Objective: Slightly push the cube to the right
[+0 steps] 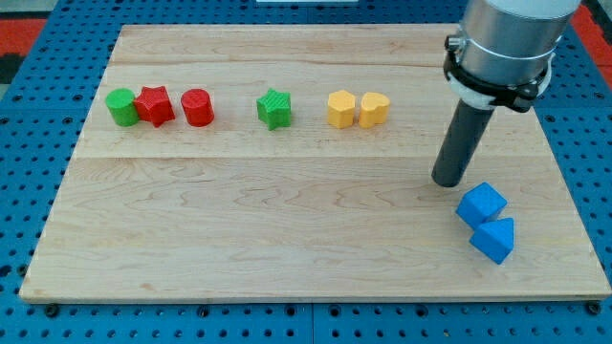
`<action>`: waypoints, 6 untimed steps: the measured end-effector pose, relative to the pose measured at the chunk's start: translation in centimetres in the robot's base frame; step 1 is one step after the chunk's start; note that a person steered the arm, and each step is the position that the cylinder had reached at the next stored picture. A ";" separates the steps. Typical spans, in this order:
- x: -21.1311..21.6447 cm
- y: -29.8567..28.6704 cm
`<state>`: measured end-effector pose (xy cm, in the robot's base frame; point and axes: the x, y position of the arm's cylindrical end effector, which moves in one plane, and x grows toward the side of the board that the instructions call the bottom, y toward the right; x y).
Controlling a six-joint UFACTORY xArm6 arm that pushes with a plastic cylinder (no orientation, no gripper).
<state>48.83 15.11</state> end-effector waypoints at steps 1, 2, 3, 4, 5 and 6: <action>4.2 -0.9; 6.5 -0.7; 4.1 0.4; 2.9 0.4; -0.3 -1.8; -8.6 -2.5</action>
